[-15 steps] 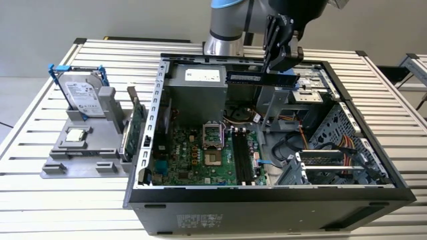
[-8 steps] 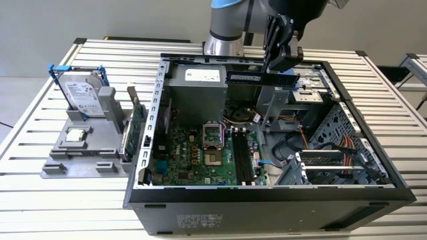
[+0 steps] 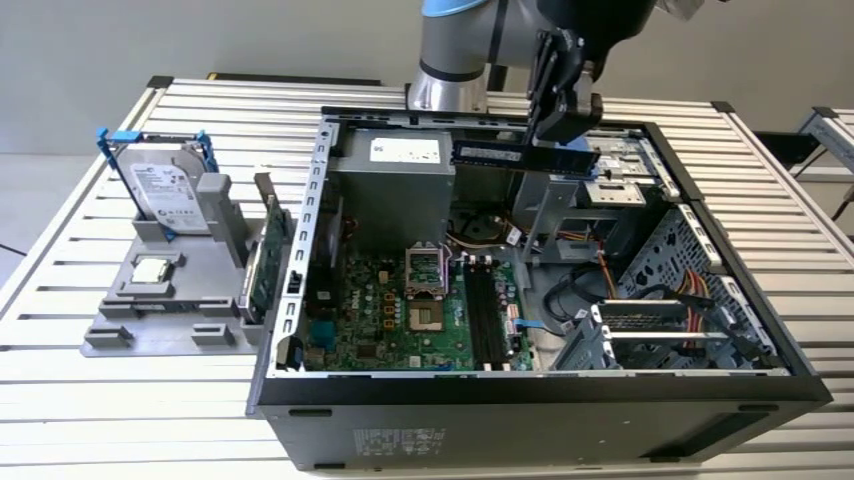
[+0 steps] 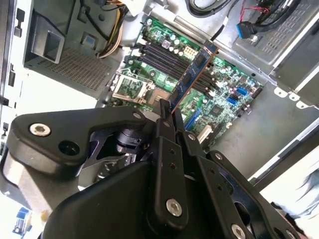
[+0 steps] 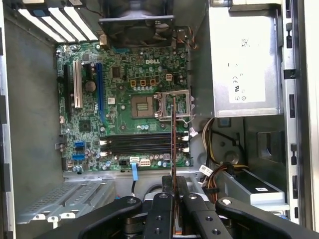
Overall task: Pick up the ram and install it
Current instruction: 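Insert the ram into the slot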
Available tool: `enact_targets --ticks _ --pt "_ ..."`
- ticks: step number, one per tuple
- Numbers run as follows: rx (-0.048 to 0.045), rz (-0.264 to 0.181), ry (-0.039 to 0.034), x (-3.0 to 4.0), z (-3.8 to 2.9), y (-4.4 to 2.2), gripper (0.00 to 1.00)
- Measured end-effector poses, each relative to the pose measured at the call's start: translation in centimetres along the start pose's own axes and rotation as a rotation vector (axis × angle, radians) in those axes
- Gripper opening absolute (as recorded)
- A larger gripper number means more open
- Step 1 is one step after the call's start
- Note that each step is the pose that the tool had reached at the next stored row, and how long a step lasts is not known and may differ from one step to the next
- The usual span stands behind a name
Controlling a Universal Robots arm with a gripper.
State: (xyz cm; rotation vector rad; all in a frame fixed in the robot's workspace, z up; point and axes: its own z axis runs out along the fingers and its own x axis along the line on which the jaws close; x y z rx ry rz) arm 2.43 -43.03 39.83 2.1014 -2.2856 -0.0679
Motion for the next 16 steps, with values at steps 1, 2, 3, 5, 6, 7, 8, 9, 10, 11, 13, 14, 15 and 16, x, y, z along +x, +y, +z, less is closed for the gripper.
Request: enact_targets --ticks 1,2,3,5,6,7,8,9,10,11,13,14,15,16 --pt "0.0000 0.007 -0.0005 0.00 0.00 0.00 0.00" --pt "0.0000 0.015 -0.0008 0.00 0.00 0.00 0.00" --pt "0.0001 0.023 -0.0013 0.00 0.00 0.00 0.00" --pt "0.0001 0.038 -0.0022 0.00 0.00 0.00 0.00" --pt "0.0002 0.045 -0.0026 0.00 0.00 -0.01 0.00" --pt "0.0001 0.053 -0.0031 0.00 0.00 -0.01 0.00" --pt "0.0001 0.060 -0.0034 0.00 0.00 -0.01 0.00" --pt "0.0002 0.067 -0.0038 0.00 0.00 -0.01 0.00" --pt "0.0002 0.074 -0.0042 0.00 0.00 -0.01 0.00" --pt "0.0002 0.081 -0.0046 0.00 0.00 -0.01 0.00" --pt "0.0003 0.094 -0.0054 0.00 0.01 0.00 0.00" --pt "0.0003 0.101 -0.0057 0.00 0.00 0.00 0.00" --pt "0.0003 0.108 -0.0061 0.00 0.00 0.00 0.00" --pt "0.0003 0.115 -0.0065 0.00 0.00 0.00 0.00"
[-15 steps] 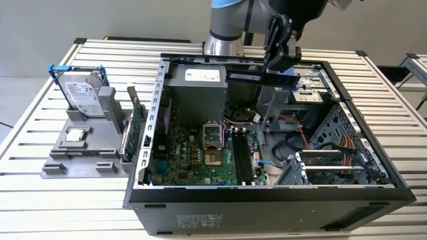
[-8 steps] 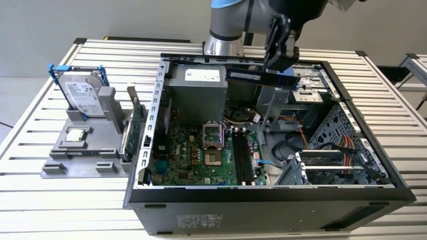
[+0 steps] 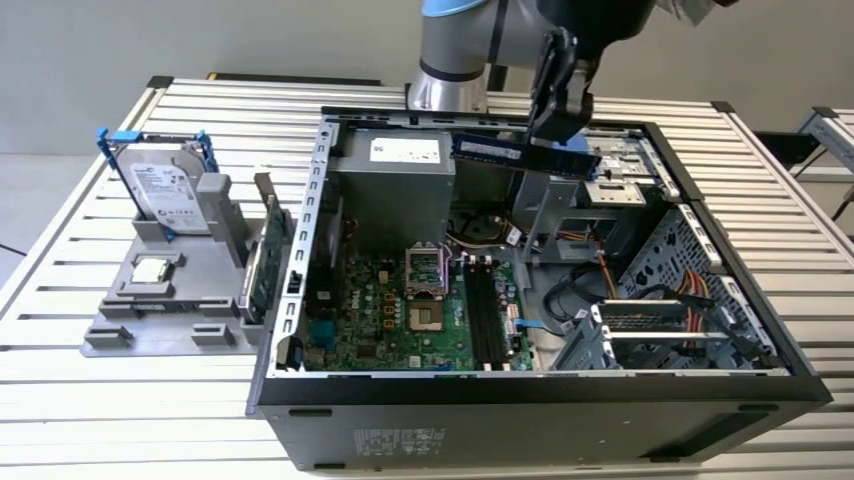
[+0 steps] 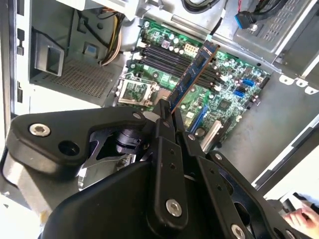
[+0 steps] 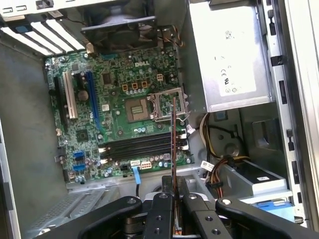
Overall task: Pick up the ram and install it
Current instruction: 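Insert the ram into the slot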
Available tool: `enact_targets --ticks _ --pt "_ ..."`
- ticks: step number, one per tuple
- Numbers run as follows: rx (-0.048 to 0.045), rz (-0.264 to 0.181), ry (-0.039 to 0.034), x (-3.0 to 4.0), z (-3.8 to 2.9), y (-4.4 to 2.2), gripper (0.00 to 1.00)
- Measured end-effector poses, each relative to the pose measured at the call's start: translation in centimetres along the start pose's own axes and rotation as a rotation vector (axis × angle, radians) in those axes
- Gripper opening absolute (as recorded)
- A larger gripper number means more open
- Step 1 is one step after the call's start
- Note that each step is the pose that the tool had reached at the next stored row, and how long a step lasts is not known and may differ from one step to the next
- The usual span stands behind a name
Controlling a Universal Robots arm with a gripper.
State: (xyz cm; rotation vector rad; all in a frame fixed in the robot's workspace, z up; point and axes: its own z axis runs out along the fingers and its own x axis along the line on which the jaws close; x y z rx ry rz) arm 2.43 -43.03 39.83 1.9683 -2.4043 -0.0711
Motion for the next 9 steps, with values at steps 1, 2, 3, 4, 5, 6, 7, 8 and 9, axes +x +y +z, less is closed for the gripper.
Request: enact_targets --ticks 1,2,3,4,5,6,7,8,9 --pt "0.0000 0.007 -0.0004 0.00 0.00 0.00 0.00" --pt "0.0000 0.014 -0.0008 0.00 0.00 0.00 0.00" --pt "0.0001 0.020 -0.0011 0.00 0.00 0.00 0.00" --pt "0.0001 0.025 -0.0015 0.00 0.00 0.00 0.00" --pt "0.0001 0.031 -0.0018 0.00 0.00 -0.01 0.00" --pt "0.0001 0.036 -0.0021 0.00 0.00 -0.01 0.00" --pt "0.0001 0.040 -0.0023 0.00 0.00 -0.01 0.00" --pt "0.0001 0.045 -0.0026 0.00 0.00 -0.01 0.00" --pt "0.0001 0.050 -0.0028 0.00 0.00 -0.01 0.00"
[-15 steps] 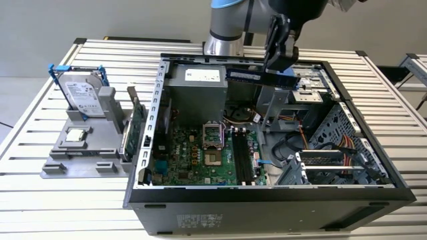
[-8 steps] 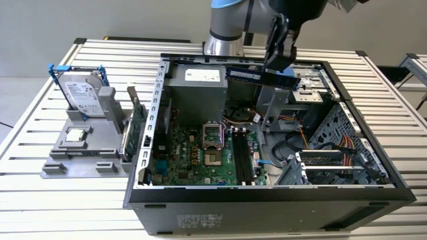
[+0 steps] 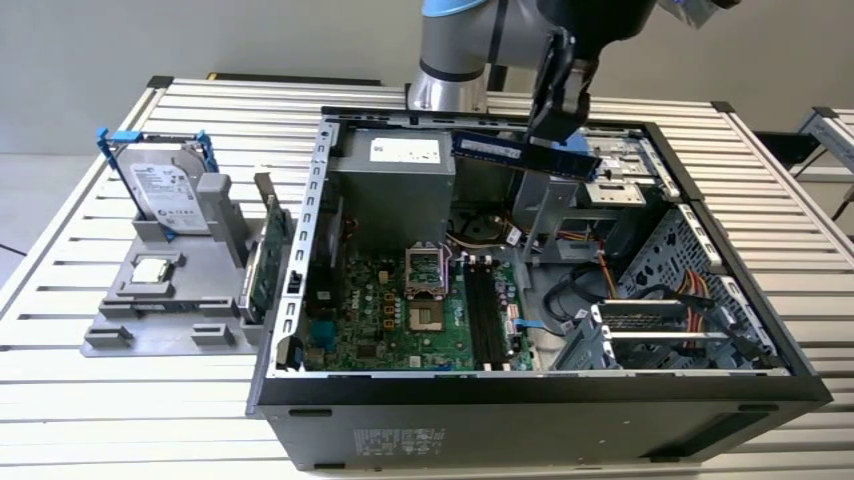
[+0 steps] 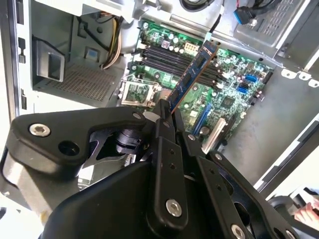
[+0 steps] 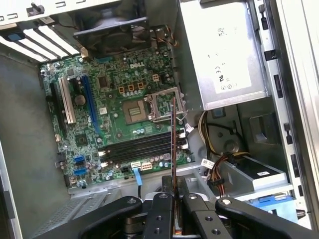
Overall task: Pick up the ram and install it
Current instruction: 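Insert the ram into the slot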
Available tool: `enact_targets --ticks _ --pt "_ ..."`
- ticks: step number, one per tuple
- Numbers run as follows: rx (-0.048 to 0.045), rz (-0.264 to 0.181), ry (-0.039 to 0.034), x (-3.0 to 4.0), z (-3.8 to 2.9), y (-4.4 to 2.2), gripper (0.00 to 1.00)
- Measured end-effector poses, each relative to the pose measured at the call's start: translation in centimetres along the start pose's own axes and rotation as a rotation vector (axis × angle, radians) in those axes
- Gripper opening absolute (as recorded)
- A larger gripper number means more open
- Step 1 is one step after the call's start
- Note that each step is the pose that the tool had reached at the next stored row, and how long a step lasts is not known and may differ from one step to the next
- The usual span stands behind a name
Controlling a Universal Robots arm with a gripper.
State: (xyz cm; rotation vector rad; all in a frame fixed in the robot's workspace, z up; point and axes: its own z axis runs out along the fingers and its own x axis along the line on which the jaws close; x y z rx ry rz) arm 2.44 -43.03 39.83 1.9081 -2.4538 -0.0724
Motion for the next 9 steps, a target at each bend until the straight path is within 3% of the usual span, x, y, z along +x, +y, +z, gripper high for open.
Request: enact_targets --ticks 9 --pt "0.0002 0.044 -0.0025 0.00 0.00 0.00 0.00"
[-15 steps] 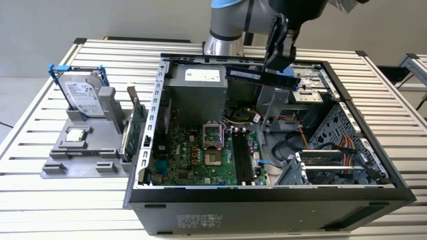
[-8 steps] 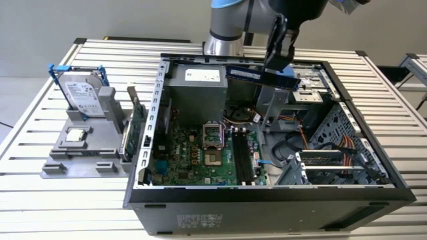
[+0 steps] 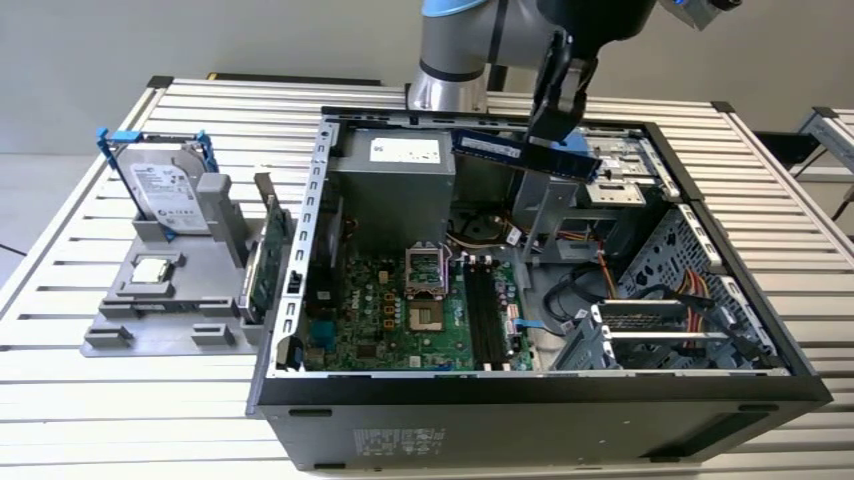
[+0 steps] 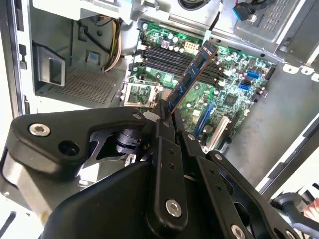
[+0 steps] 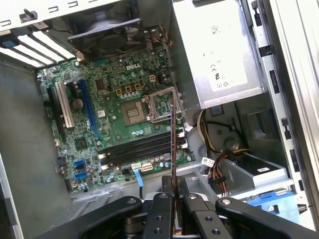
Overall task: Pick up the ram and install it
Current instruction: 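Insert the ram into the slot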
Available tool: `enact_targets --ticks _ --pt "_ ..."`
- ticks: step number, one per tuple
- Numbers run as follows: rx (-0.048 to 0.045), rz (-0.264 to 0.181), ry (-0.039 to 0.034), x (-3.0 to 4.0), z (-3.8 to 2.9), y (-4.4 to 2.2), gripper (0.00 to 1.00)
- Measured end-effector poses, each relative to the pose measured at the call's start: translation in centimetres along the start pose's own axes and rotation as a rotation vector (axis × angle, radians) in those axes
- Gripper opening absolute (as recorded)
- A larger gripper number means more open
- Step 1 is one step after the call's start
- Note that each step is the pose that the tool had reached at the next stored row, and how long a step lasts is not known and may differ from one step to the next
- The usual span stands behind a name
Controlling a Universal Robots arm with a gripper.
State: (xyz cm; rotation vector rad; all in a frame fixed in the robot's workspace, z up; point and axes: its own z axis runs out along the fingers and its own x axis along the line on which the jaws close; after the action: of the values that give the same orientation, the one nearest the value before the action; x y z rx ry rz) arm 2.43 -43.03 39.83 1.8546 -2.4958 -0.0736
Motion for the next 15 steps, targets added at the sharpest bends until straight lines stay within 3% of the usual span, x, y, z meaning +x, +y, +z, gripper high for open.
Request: enact_targets --ticks 15 --pt "0.0003 0.096 -0.0054 0.00 0.00 0.00 0.00"
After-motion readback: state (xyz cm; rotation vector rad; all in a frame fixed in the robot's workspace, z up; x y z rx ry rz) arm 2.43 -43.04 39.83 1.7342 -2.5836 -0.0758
